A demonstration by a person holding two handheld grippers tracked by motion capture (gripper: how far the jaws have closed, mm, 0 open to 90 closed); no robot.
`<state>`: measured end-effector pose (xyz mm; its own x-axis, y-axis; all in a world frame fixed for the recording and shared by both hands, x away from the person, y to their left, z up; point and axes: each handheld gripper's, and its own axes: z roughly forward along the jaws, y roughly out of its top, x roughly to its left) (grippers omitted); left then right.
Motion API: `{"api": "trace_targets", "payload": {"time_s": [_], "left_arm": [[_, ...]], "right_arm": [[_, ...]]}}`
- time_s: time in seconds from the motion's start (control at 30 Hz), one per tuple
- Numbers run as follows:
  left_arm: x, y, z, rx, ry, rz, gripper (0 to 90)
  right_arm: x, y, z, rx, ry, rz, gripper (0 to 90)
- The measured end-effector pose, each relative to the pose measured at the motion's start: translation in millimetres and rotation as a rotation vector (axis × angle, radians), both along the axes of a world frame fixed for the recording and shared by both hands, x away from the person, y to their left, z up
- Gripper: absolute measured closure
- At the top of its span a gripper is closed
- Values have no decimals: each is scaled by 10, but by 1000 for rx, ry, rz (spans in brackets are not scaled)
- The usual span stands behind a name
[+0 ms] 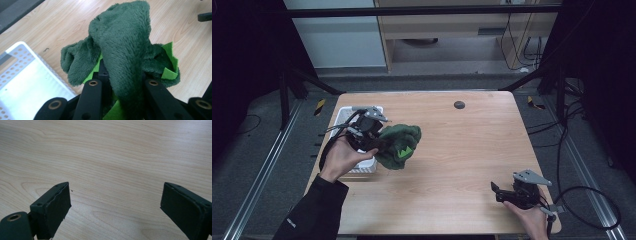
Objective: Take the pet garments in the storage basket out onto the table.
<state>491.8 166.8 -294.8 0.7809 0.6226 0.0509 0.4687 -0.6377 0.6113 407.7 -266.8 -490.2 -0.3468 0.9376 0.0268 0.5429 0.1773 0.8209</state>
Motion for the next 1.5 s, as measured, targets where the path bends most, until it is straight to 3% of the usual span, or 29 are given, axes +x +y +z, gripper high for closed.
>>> {"api": "trace_targets", "payload": {"time_s": [0.63, 1.5], "left_arm": [[54, -420, -301, 21, 52, -83, 762], [83, -753, -790, 6, 104, -113, 752]], "right_arm": [[-6, -12, 7, 9, -3, -9, 91], [-3, -16, -6, -5, -8, -11, 88]]}}
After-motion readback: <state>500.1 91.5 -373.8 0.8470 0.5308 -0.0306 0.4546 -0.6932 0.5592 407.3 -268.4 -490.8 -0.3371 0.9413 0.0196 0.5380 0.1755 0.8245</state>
